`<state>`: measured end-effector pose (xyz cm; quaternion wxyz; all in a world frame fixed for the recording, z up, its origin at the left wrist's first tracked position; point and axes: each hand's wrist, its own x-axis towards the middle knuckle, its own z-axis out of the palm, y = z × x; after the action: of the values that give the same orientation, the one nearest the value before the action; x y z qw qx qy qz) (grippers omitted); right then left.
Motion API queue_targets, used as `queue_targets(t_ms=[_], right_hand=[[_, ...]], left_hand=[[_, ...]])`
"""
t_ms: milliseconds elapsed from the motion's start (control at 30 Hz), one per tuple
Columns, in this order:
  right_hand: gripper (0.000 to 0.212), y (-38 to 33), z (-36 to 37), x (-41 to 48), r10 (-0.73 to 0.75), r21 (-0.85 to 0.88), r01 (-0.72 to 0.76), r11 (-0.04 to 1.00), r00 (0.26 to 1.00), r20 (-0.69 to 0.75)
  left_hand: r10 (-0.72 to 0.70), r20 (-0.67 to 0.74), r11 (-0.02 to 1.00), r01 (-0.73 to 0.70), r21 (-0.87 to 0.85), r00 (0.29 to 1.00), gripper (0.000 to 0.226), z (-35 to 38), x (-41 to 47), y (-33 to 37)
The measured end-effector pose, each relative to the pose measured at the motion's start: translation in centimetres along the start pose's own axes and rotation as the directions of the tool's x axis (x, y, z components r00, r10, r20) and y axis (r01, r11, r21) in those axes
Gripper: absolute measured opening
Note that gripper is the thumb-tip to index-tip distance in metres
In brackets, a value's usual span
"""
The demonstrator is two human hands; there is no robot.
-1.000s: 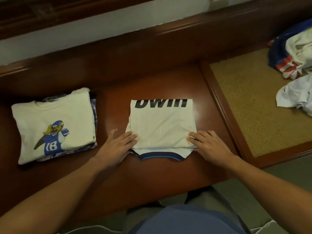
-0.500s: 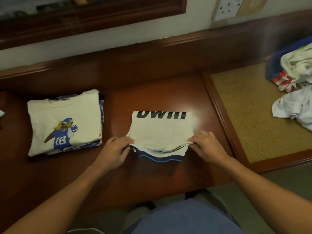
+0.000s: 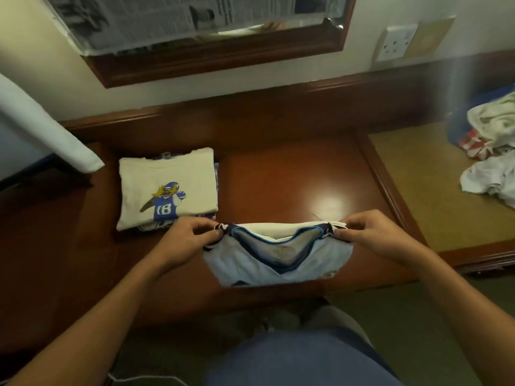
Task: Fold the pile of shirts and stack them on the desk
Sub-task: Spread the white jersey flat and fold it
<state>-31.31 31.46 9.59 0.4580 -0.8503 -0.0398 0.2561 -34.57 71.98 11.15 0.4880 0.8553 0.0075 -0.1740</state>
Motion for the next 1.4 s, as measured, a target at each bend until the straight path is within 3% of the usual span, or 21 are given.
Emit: queue_targets(t_ms=[133, 233, 400, 533, 567, 633, 767, 833, 900, 967, 1033, 1200, 1400], right_hand=[[0.025, -1.0, 1.4, 1.2, 0.173, 0.034, -0.179, 0.983, 0.975, 0.137], [0.031, 0.2, 3.3, 4.5, 0.317, 0.040, -0.325, 0.945, 0.938, 0.138], [0.027, 1.9, 6.4, 10.3, 0.472, 0.156, -0.465, 0.872, 0.882, -0.012], [0.027, 3.0, 7.3, 14.3, 0.510, 0.209, -0.478, 0.853, 0.849, -0.140], [0.027, 3.4, 7.5, 14.9, 0.507, 0.209, -0.472, 0.856, 0.846, -0.163], [0.029, 4.4, 7.9, 15.7, 0.454, 0.069, -0.451, 0.890, 0.861, -0.228], [0.037, 5.5, 9.0, 13.6, 0.101, -0.386, -0.243, 0.890, 0.930, -0.353], [0.042, 5.9, 10.3, 12.2, -0.059, -0.586, -0.116, 0.802, 0.961, -0.270], [0.051, 6.4, 12.0, 11.2, -0.056, -0.669, -0.038, 0.742, 0.991, -0.119], [0.062, 7.3, 13.6, 10.6, -0.001, -0.736, 0.025, 0.677, 0.999, 0.032], [0.070, 8.6, 14.9, 10.3, 0.031, -0.780, 0.062, 0.623, 0.994, 0.104], [0.073, 8.5, 15.5, 10.5, -0.001, -0.807, 0.065, 0.586, 0.997, 0.079], [0.077, 8.5, 16.2, 8.3, 0.038, -0.812, 0.189, 0.553, 0.967, 0.251]], left_hand=[[-0.186, 0.017, 0.982, 0.186, -0.041, 0.982, 0.012, -1.3, 0.7, -2.0], [-0.332, 0.092, 0.941, 0.337, -0.042, 0.939, 0.019, -0.8, 2.7, -5.0], [-0.490, 0.030, 0.840, 0.482, -0.249, 0.871, 0.016, 0.9, 6.5, -8.1], [-0.547, -0.107, 0.808, 0.490, -0.326, 0.831, 0.023, 2.3, 9.9, -9.1], [-0.539, -0.159, 0.827, 0.484, -0.286, 0.827, 0.027, 2.6, 10.5, -9.2], [-0.467, -0.246, 0.881, 0.471, -0.044, 0.849, 0.035, 3.4, 10.8, -9.3], [-0.228, -0.422, 0.859, 0.386, 0.338, 0.877, 0.038, 6.1, 7.4, -10.6], [-0.067, -0.392, 0.783, 0.292, 0.549, 0.918, 0.044, 7.9, 5.5, -11.6], [-0.053, -0.216, 0.729, 0.185, 0.659, 0.975, 0.053, 9.3, 5.0, -12.8], [-0.130, -0.013, 0.680, 0.098, 0.727, 0.991, 0.067, 10.2, 5.7, -13.9], [-0.188, 0.074, 0.642, 0.066, 0.764, 0.979, 0.077, 10.8, 6.4, -14.9], [-0.090, -0.003, 0.593, 0.056, 0.803, 0.996, 0.079, 12.3, 6.0, -13.9], [-0.214, 0.144, 0.652, 0.032, 0.757, 0.966, 0.085, 12.5, 2.5, -14.8]])
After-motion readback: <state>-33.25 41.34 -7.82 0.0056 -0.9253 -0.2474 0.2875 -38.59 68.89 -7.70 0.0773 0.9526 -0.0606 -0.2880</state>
